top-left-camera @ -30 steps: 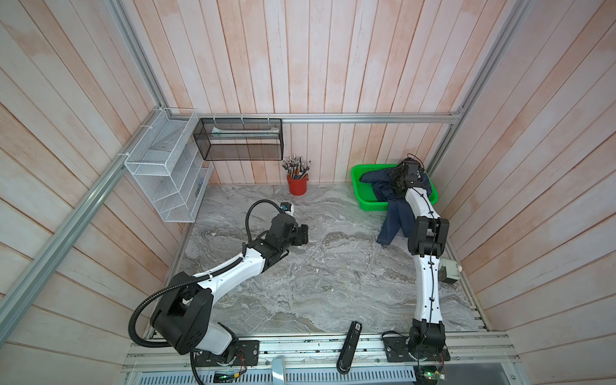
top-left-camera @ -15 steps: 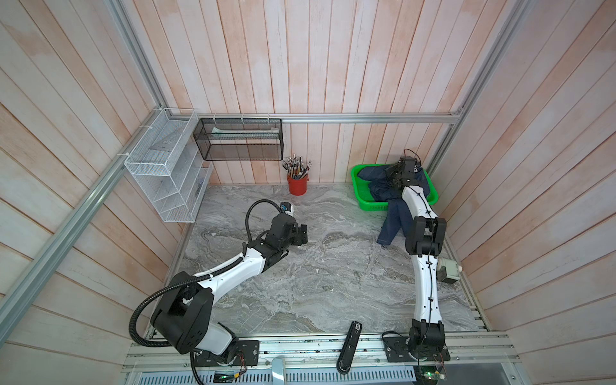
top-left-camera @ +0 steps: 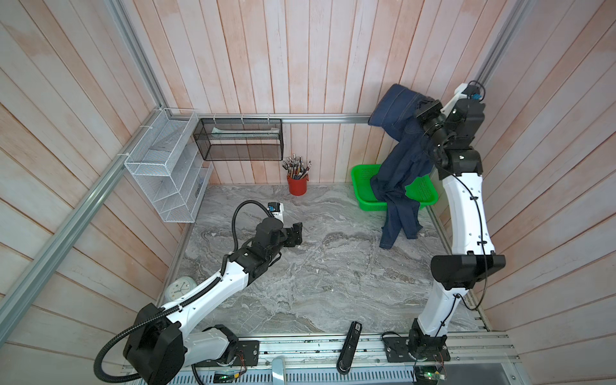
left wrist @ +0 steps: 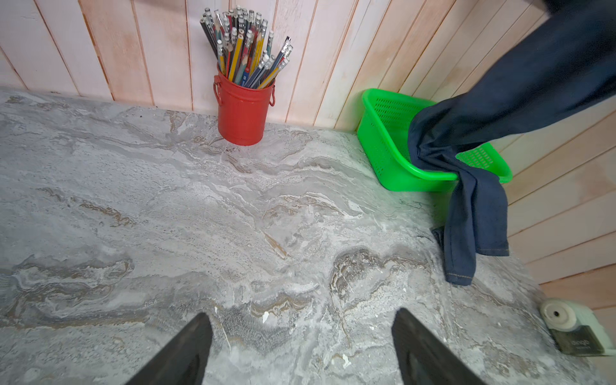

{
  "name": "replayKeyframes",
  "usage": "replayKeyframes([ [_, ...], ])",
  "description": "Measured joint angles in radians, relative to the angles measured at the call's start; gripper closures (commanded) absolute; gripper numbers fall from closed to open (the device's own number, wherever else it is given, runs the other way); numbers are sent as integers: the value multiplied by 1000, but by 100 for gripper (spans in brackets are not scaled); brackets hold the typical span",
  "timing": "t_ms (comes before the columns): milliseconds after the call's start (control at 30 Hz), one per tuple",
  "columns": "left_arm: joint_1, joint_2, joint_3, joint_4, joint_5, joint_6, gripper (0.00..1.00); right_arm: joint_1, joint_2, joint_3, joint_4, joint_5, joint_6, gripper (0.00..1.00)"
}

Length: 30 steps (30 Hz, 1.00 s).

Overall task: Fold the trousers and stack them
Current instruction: 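Lift the jeans with the right gripper while the left gripper approaches the legs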

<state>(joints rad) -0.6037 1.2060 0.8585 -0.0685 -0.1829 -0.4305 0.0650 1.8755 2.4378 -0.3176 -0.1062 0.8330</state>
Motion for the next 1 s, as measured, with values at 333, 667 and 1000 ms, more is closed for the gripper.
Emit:
replayKeyframes([
  [333,0,-205,-91,76,50,12,4,146,-93,4,-154,-164,5,100],
  [667,-45,-224,-322,459,180,71,0,332,-98,86,-134,-336,68,100],
  [1000,-93,117,-281,839,181,201,0,452,-129,92,-42,-417,163,100],
])
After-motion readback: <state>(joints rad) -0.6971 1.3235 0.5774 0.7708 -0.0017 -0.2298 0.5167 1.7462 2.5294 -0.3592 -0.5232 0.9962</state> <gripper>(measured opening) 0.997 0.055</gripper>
